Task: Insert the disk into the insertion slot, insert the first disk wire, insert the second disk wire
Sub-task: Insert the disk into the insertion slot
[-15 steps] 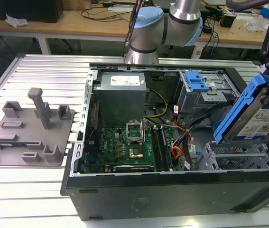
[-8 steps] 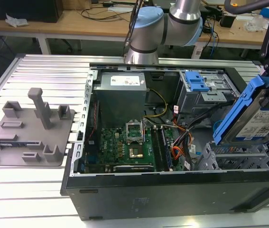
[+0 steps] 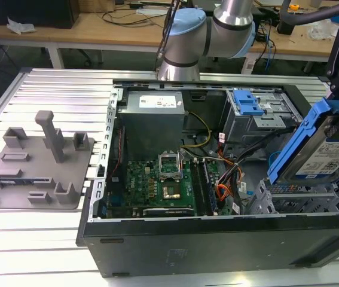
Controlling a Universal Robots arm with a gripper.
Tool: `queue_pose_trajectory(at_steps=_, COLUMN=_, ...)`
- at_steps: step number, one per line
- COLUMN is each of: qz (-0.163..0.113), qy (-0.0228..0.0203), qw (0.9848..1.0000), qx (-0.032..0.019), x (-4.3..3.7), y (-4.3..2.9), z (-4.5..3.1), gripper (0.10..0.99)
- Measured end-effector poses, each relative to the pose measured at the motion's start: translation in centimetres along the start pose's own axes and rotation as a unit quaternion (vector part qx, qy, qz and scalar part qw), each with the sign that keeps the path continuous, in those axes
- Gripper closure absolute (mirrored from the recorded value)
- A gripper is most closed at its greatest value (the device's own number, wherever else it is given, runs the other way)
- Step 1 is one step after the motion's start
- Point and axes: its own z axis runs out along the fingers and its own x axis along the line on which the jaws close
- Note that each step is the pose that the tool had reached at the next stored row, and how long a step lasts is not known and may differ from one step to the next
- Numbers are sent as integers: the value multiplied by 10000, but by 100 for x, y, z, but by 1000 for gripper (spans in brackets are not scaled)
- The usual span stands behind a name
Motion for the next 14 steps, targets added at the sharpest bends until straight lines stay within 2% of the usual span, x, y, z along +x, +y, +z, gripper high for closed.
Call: queue_pose_trajectory(at_steps=14, qz=0, qy=0, qw=10000, qx=0, x=24, y=-3, z=76, gripper=722)
